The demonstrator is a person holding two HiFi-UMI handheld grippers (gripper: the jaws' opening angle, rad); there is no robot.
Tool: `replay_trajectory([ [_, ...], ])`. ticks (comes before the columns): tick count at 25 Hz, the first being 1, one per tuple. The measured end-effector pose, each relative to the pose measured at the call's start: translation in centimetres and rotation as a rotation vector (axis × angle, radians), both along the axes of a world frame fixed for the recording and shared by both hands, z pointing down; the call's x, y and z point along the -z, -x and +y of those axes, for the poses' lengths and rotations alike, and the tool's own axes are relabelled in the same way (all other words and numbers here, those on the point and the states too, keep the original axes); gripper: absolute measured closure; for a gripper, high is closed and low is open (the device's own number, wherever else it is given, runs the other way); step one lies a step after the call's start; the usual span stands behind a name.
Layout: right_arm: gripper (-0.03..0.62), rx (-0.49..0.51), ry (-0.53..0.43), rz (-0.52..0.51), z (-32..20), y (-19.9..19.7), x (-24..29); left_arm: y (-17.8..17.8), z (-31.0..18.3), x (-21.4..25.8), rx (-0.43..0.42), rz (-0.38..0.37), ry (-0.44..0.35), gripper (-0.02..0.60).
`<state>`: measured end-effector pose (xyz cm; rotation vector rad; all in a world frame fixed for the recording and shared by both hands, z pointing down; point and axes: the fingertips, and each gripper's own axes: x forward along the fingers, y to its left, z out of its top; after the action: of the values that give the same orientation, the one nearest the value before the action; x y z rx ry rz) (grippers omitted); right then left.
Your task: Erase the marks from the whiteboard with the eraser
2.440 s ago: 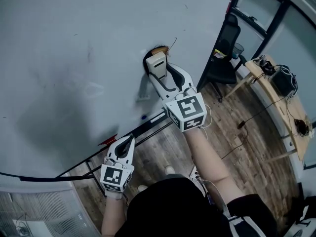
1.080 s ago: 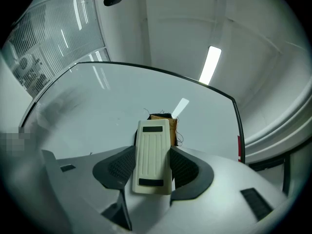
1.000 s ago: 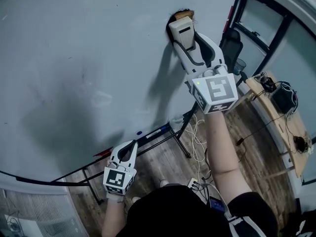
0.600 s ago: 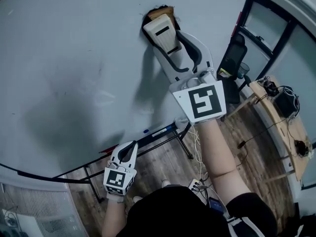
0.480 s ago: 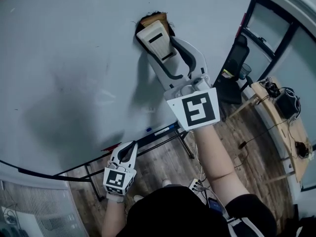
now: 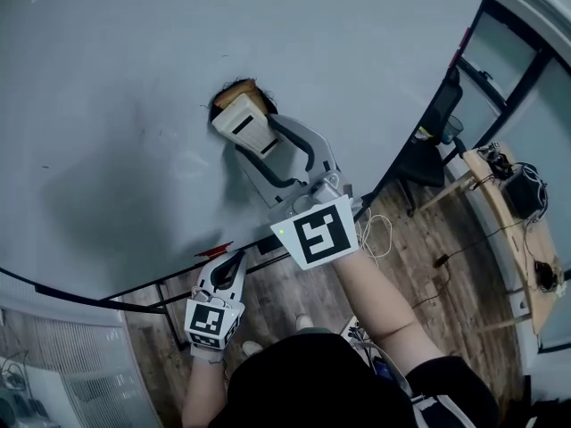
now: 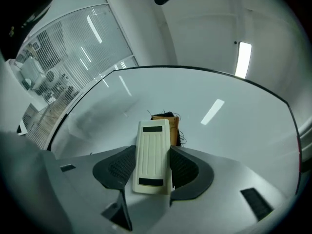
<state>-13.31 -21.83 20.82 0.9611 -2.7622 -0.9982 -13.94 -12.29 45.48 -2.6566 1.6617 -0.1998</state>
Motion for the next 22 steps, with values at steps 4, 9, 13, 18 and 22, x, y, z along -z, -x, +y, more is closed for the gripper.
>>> replay_trajectory([
  [4, 0.352, 0.055, 0.079, 0.062, 1.6, 2.1, -3.9, 0.9, 0.7, -0.4, 0.021, 0.005, 0.005, 0.563],
  [9, 0.352, 0.113, 0.187, 0.108, 3.4, 4.5, -9.1, 2.6, 1.7, -1.2, 0.055, 0.013, 0.020, 0.563],
  [13, 0.352, 0.152, 0.252, 0.114, 4.6, 4.7, -12.6, 3.6, 2.3, -1.9, 0.085, 0.017, 0.040, 0.563],
  [18, 0.352, 0.175, 0.298, 0.087, 5.7, 3.7, -15.9, 5.0, 2.8, -2.5, 0.123, 0.014, 0.051, 0.563],
  [22, 0.352, 0.175, 0.336, 0.090, 6.4, 1.8, -18.6, 5.4, 3.2, -3.0, 0.139, 0.018, 0.062, 0.563],
])
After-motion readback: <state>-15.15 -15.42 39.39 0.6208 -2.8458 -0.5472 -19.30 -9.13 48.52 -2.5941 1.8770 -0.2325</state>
